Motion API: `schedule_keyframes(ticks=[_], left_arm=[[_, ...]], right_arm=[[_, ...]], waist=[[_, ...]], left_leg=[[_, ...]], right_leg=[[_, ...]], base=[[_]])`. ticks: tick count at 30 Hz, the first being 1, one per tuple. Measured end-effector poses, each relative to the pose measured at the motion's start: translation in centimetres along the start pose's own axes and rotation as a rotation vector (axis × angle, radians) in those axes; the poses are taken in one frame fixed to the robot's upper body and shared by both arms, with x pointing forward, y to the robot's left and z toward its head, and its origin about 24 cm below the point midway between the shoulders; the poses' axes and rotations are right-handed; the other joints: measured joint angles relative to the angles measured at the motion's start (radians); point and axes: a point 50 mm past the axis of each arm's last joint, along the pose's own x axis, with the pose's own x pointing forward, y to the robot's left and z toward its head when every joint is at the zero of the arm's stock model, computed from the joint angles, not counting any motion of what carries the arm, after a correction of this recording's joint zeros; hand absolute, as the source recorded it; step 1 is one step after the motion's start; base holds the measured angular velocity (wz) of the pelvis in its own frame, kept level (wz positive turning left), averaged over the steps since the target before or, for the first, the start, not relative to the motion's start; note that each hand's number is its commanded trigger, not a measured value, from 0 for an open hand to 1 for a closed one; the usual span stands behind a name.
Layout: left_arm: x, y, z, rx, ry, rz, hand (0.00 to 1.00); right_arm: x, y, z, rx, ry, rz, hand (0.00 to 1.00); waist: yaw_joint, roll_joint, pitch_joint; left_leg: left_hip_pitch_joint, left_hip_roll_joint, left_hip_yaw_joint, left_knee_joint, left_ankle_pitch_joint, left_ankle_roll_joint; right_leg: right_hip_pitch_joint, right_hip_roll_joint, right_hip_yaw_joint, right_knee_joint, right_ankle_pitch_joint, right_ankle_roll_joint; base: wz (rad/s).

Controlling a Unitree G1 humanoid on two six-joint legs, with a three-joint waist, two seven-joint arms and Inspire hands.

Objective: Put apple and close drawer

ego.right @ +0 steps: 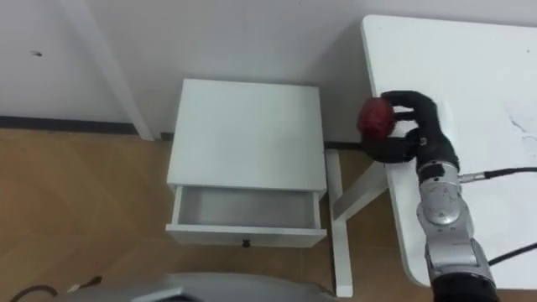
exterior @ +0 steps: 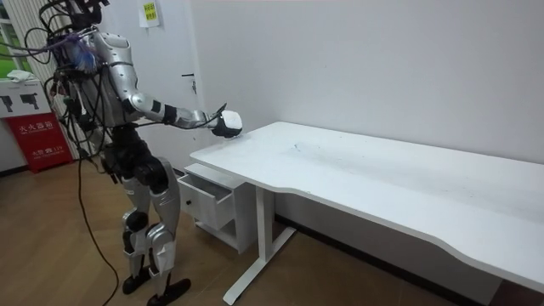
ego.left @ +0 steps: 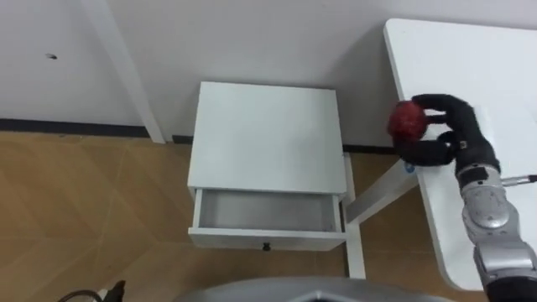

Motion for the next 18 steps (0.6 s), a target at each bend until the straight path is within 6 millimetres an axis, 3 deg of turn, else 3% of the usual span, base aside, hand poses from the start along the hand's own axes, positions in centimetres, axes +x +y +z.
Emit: schedule_keyframes(ticks=[4, 9, 13, 18], left_arm=[[0.1, -0.2, 0.4, 0.026, -0.013, -0.009, 0.0], [0.1, -0.5, 0.9, 0.058, -0.028, -0.022, 0.0], [0.1, -0.4, 1.2, 0.058, -0.035, -0.017, 0.0], [0.2, -0.2, 1.9, 0.056, -0.061, 0.002, 0.0]], right_arm=[[-0.1, 2.3, 0.5, -0.095, -0.024, 0.144, 1.0], [-0.3, 4.6, 1.0, -0.115, -0.033, 0.244, 1.0], [-0.3, 5.1, 1.6, -0.142, -0.057, 0.288, 1.0], [-0.5, 5.8, 1.7, -0.152, -0.062, 0.332, 1.0]], waist=[[0.025, 0.006, 0.0036], [0.044, 0.01, 0.0022], [0.048, 0.018, 0.0061], [0.045, 0.018, 0.0055]], left_leg=[[-0.008, -0.001, -0.01, 0.0, 0.0, 0.0], [-0.018, -0.002, -0.025, 0.002, 0.001, -0.001], [-0.02, -0.002, -0.03, -0.001, 0.002, -0.002], [-0.02, -0.003, -0.037, -0.002, 0.002, -0.003]], right_leg=[[-0.004, -0.001, -0.012, 0.0, 0.0, 0.0], [-0.002, -0.001, -0.021, -0.011, 0.0, 0.0], [-0.001, 0.0, -0.023, -0.016, 0.0, 0.0], [0.003, -0.002, -0.036, -0.017, 0.0, 0.0]], base=[[0.08], [0.11], [0.01], [0.06]])
